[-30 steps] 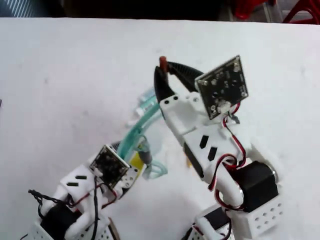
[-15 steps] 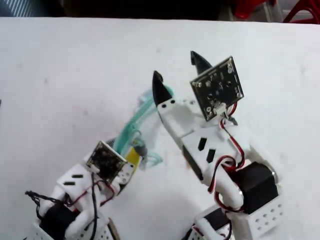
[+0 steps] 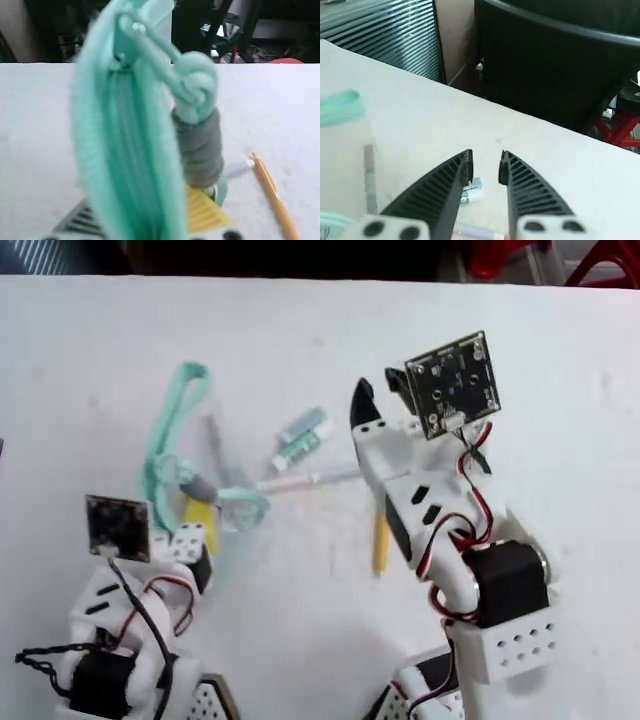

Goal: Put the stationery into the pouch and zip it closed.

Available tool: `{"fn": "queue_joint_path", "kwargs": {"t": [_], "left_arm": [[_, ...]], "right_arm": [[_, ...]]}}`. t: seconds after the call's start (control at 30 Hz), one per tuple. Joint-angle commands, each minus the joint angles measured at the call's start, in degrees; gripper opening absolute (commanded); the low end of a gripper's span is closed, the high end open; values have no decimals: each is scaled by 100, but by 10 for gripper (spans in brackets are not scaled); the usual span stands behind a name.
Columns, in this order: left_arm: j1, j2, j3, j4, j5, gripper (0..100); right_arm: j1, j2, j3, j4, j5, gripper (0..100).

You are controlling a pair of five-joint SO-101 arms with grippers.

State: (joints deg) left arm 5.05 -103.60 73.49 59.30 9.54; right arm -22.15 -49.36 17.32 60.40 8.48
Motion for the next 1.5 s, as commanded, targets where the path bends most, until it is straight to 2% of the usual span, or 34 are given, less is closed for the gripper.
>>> {"fn": "queue_joint_path", "kwargs": {"t": [0.0,0.13,0.27,0.43,0.5,0.6,0.83,0.97,1.13,1.27,1.47], "left_arm": [[-277,-92,-44,-571,141,23],[-259,-92,255,-870,132,23],[-259,-92,255,-862,132,23],[-259,-92,255,-862,132,23],[-259,-92,264,-862,141,23],[-224,-92,281,-853,141,23],[-136,-84,281,-738,132,23],[-136,-84,281,-747,132,23],[-136,-84,281,-747,132,23],[-136,-84,281,-756,132,23],[-136,-84,281,-765,132,23]], "right_arm": [[40,22,97,-22,9,74],[101,31,422,22,88,74],[312,110,1222,13,589,74],[338,1138,1275,119,756,77],[312,1771,888,374,360,78],[242,2870,-123,936,-659,94],[-576,5367,-2207,2018,-3323,306],[-840,6598,-2831,2185,-3420,314],[-514,7609,-3455,2193,-3464,270],[-154,7864,-3903,2176,-3464,197],[-84,7925,-4176,2158,-3473,207]]}}
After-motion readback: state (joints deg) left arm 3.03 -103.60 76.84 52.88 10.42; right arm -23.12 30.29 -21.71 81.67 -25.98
